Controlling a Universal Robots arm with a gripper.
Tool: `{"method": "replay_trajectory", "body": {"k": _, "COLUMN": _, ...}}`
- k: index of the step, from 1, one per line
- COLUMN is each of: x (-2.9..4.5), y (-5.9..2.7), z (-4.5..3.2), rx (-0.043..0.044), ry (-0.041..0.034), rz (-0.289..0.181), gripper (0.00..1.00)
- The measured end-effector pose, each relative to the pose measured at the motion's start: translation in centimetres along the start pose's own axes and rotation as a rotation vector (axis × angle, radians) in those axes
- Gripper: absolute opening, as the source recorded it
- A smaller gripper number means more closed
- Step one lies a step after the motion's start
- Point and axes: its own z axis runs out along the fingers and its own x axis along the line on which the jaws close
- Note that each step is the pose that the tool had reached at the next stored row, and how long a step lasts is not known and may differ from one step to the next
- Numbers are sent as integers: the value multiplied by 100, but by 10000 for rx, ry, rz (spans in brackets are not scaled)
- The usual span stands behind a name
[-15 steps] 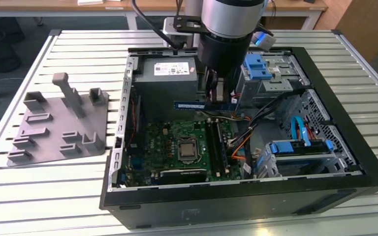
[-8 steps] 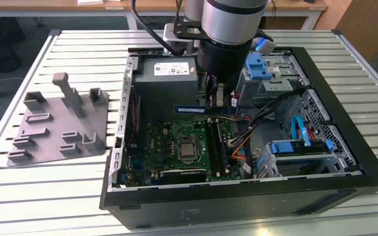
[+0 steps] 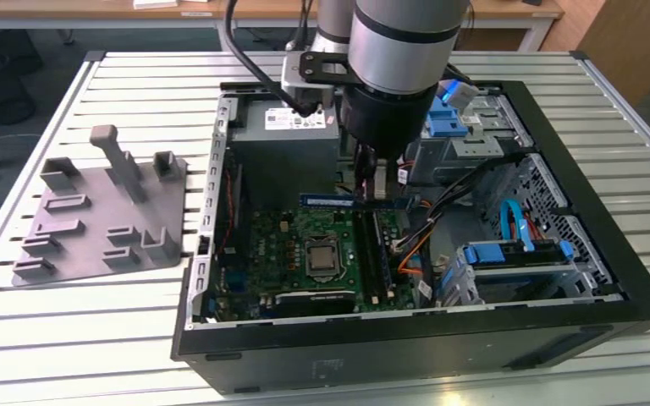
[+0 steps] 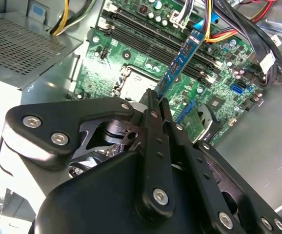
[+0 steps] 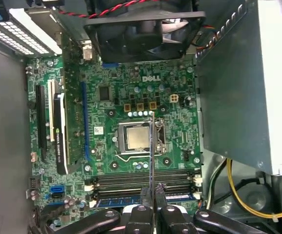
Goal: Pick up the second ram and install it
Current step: 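Pick up the second ram and move it above second insertion slot, then insert the second ram into the second slot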
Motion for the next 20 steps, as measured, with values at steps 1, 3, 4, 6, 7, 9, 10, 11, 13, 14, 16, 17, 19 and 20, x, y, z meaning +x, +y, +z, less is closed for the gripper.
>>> {"method": "replay_trajectory", "body": {"k": 1, "x": 5, "y": 0, "z": 3, "rx": 0, "ry": -1, "rz": 0, "gripper": 14}}
{"method": "replay_trajectory", "body": {"k": 3, "x": 6, "y": 0, "z": 5, "rx": 0, "ry": -2, "rz": 1, "gripper": 14}}
{"method": "replay_trajectory", "body": {"k": 4, "x": 7, "y": -1, "z": 4, "rx": 0, "ry": 0, "rz": 0, "gripper": 14}}
{"method": "replay_trajectory", "body": {"k": 6, "x": 6, "y": -1, "z": 6, "rx": 0, "ry": 0, "rz": 0, "gripper": 14}}
{"method": "replay_trajectory", "body": {"k": 7, "x": 6, "y": -1, "z": 6, "rx": 0, "ry": 0, "rz": -1, "gripper": 14}}
{"method": "replay_trajectory", "body": {"k": 9, "x": 6, "y": -1, "z": 6, "rx": 0, "ry": -1, "rz": 0, "gripper": 14}}
{"method": "replay_trajectory", "body": {"k": 10, "x": 6, "y": -1, "z": 6, "rx": 0, "ry": 0, "rz": -1, "gripper": 14}}
{"method": "replay_trajectory", "body": {"k": 11, "x": 6, "y": -1, "z": 6, "rx": 0, "ry": 0, "rz": -1, "gripper": 14}}
{"method": "replay_trajectory", "body": {"k": 13, "x": 6, "y": -1, "z": 6, "rx": 0, "ry": 0, "rz": 0, "gripper": 14}}
{"method": "replay_trajectory", "body": {"k": 14, "x": 6, "y": -1, "z": 6, "rx": 0, "ry": 0, "rz": -1, "gripper": 14}}
{"method": "replay_trajectory", "body": {"k": 16, "x": 6, "y": -1, "z": 6, "rx": 0, "ry": 0, "rz": 13, "gripper": 14}}
{"method": "replay_trajectory", "body": {"k": 17, "x": 6, "y": -1, "z": 7, "rx": 1, "ry": -2, "rz": 53, "gripper": 14}}
{"method": "replay_trajectory", "body": {"k": 19, "x": 6, "y": -1, "z": 7, "rx": 4, "ry": -13, "rz": 295, "gripper": 14}}
{"method": "replay_trajectory", "body": {"k": 20, "x": 6, "y": -1, "z": 7, "rx": 6, "ry": -19, "rz": 464, "gripper": 14}}
